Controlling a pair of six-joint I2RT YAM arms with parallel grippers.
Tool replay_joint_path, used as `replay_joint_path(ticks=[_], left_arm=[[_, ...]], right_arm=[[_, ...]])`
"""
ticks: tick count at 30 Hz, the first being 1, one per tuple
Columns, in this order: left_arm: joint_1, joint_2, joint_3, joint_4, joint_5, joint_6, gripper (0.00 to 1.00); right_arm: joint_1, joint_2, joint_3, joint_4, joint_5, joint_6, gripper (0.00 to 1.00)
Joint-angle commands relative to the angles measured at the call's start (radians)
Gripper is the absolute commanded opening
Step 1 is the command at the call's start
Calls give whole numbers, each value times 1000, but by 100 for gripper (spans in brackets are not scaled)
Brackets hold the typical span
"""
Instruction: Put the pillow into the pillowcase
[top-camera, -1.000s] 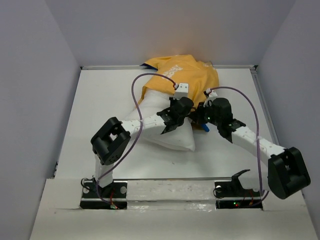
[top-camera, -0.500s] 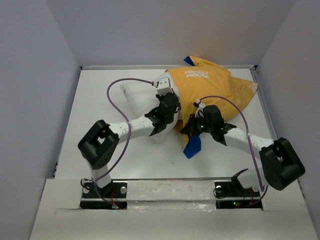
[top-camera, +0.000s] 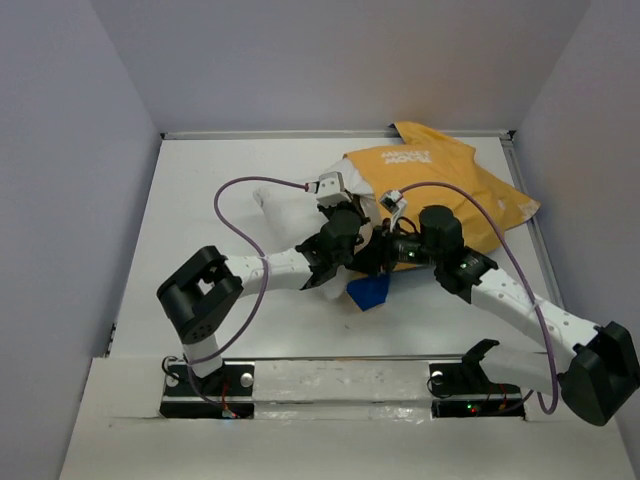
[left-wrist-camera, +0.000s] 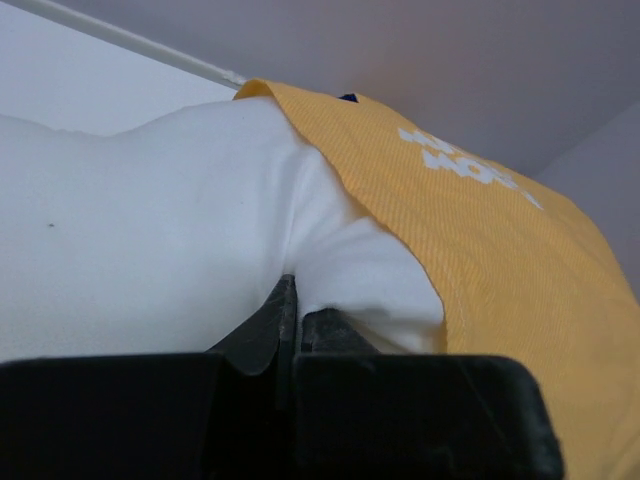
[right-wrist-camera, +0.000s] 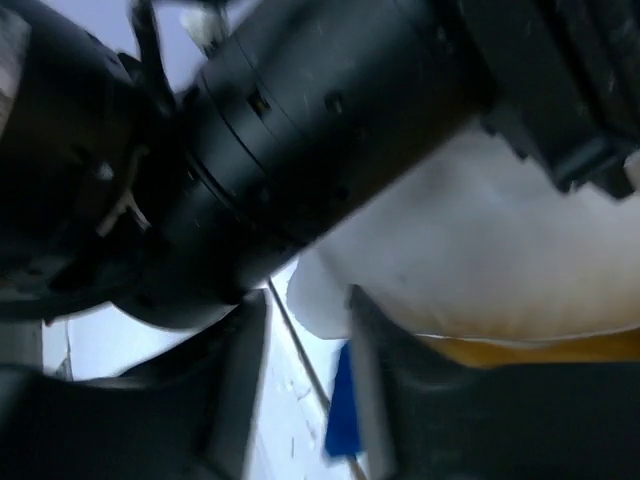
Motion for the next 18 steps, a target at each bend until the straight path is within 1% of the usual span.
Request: replay_joint_path(ticks=[1,2,3,4,5,6,7,8,10,11,12,13,14,15,16,17,18], left_arm=[[-9,-22,28,216,0,-50,0],[-13,-43,29,211,23,-27,0],[-19,-55,16,208,46,10,0],[-23,-90,3,201,60,19,0],[-25,-109,-9,179,86,13,8],[-25,-127,-42,141,112,6,18],[-25,-149,-64,130,139,6,31],[-26,-202,-90,101,173,7,58],[-26,-267,-165,54,204,19,79],[-26,-302,-190,26,213,30,87],[-26,-383,-223,-52,212,39,97],[-23,-470,-237,-93,201,53,99],[-19,-518,-250,-141,197,59,99],[-13,-560,-267,-234,198,64,99],[13,-601,-273,-284,201,68,99],[33,-664,-276,-400,204,61,99],[61,-690,-280,-455,210,50,99]], right_arm=[[30,-64,-1,-194,138,-63,60],[30,-67,-10,-232,197,-62,67],[30,-70,-29,-281,243,-48,77],[30,-79,-41,-299,338,-36,80],[30,-90,-52,-309,396,-25,83],[30,-117,-60,-341,450,-11,85],[21,-140,-63,-358,507,16,87],[21,-168,-70,-375,594,26,88],[21,-258,-75,-394,682,44,92],[9,-281,-72,-403,725,47,93],[9,-297,-64,-414,798,46,94],[-17,-301,-58,-417,817,27,95],[-29,-291,-50,-418,813,18,95],[-30,-275,-26,-426,810,12,95],[-39,-262,-18,-429,807,3,94],[-39,-233,-11,-429,803,0,94],[-39,-223,-6,-429,797,-2,93]])
